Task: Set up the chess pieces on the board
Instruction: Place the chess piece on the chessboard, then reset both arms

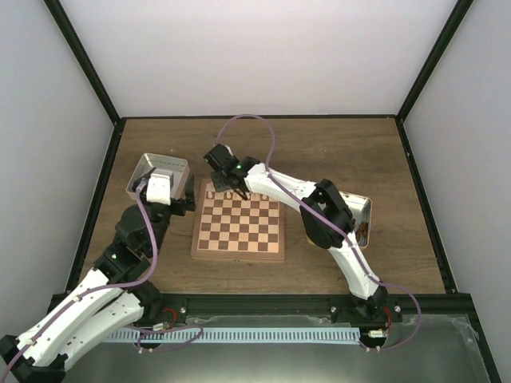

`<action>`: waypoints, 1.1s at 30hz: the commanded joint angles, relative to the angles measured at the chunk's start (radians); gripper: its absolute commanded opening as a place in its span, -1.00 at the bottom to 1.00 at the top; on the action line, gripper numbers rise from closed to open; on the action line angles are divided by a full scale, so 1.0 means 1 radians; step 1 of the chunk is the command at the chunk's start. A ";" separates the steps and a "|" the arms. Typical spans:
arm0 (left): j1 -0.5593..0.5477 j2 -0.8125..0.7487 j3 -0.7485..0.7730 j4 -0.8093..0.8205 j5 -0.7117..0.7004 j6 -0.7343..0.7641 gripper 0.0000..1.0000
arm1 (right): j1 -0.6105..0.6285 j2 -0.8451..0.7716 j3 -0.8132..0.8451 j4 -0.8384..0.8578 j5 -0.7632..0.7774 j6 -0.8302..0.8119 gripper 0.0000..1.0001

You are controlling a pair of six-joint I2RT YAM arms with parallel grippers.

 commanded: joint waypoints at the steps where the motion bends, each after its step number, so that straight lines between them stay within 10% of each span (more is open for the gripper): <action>1: 0.003 0.010 0.054 -0.019 0.015 -0.028 1.00 | 0.008 -0.004 0.088 -0.016 0.035 0.002 -0.50; 10: 0.001 0.123 0.235 -0.264 0.058 -0.394 1.00 | -0.002 -0.206 -0.036 -0.012 0.089 0.089 -0.38; 17: 0.001 0.204 0.312 -0.512 0.230 -0.647 1.00 | -0.044 -0.585 -0.469 0.115 0.094 0.154 -0.05; 33: 0.002 -0.004 0.393 -0.565 0.300 -0.522 1.00 | -0.108 -1.343 -0.862 -0.059 0.244 0.091 0.69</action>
